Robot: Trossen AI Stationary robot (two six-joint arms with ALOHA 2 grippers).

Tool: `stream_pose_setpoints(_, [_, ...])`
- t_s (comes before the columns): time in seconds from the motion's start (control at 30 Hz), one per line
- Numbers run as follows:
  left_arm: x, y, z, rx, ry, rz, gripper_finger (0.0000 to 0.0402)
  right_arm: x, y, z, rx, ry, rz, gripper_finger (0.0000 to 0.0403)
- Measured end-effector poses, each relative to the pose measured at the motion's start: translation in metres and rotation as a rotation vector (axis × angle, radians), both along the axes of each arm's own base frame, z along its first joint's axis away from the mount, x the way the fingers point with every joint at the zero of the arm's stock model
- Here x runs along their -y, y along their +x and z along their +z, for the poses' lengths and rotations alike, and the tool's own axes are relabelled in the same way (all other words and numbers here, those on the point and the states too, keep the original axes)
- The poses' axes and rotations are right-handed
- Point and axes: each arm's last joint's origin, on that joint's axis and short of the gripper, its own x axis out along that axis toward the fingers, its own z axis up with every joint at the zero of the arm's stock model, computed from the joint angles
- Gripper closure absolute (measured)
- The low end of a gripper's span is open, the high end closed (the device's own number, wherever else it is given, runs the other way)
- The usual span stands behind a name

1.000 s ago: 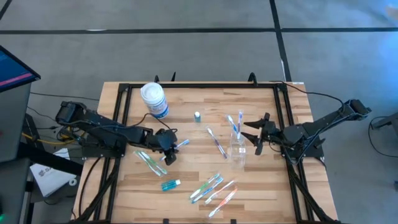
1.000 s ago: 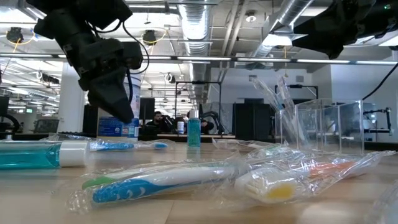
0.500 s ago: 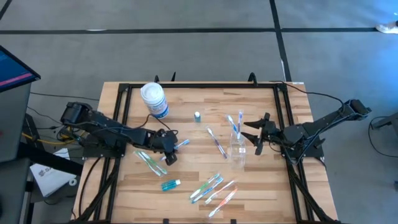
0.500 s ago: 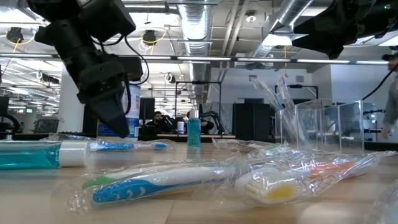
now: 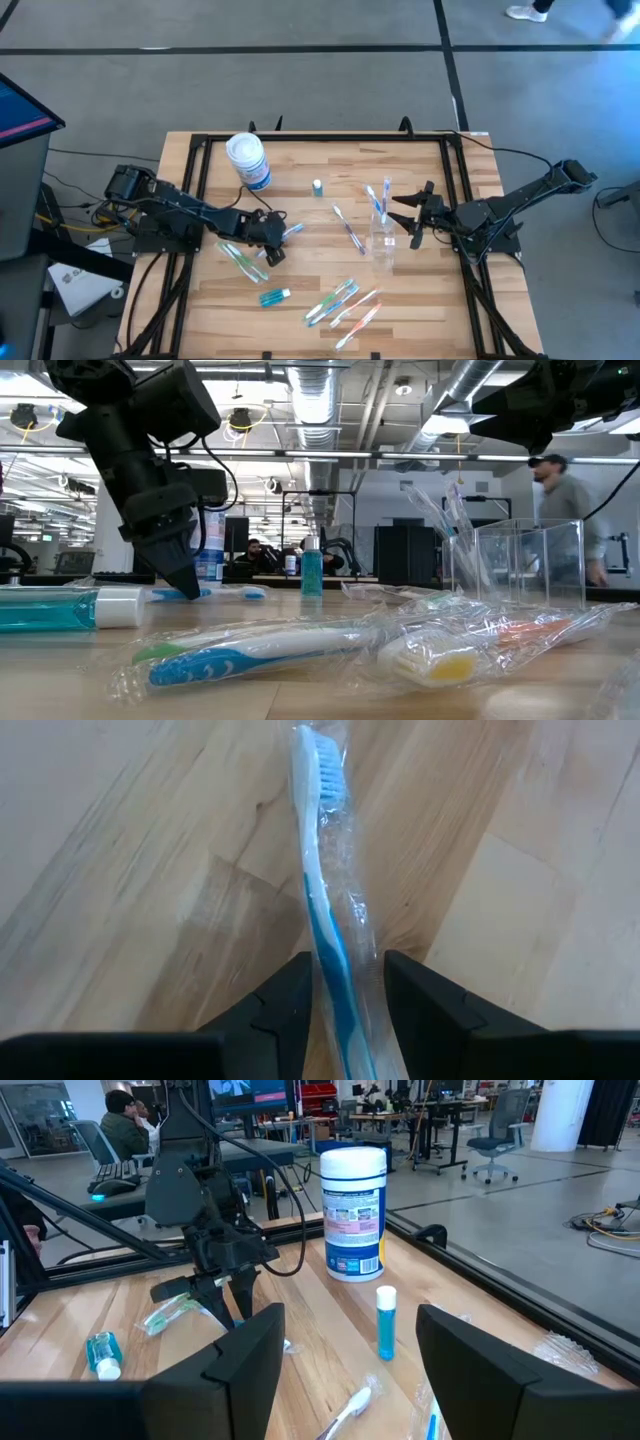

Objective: Pick & Place toothbrushing station
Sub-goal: Put the blue toothbrush into the transparent organizer

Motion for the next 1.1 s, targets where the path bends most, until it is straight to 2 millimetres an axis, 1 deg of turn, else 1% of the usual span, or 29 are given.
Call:
stream_pose_setpoints(0.07, [0.0,0.0,0.0,0.002,-0.006,0.011,0.029,0.0,0.0,0.0,0.0,0.0,0.0,0.0184])
stream_pose_setpoints(0.13, [0.0,0.0,0.0,0.003,-0.01,0.019,0.0308,0.0,0.0,0.0,0.0,0.0,0.0,0.0184])
stream_pose_setpoints(0.3, [0.0,0.0,0.0,0.004,-0.011,0.019,0.0378,0.0,0.0,0.0,0.0,0.0,0.0,0.0184])
stream_pose_setpoints(0.33, [0.0,0.0,0.0,0.004,-0.011,0.019,0.0387,0.0,0.0,0.0,0.0,0.0,0.0,0.0184])
stream_pose_setpoints(0.57, [0.0,0.0,0.001,0.014,-0.016,0.028,0.0393,0.0,0.0,0.0,0.0,0.0,0.0,0.0184])
stream_pose_setpoints(0.8, [0.002,0.004,0.01,0.097,-0.021,0.013,0.0395,0.0,0.0,0.0,0.0,0.0,0.0,0.0184])
stream_pose_setpoints(0.93, [0.005,0.007,0.027,0.208,-0.014,-0.031,0.0394,0.0,0.0,0.0,0.004,0.002,0.0,0.0184])
stream_pose_setpoints(1.1, [0.007,0.01,0.053,0.385,0.033,-0.095,0.0395,0.0,0.0,0.001,0.006,0.003,0.0,0.0184])
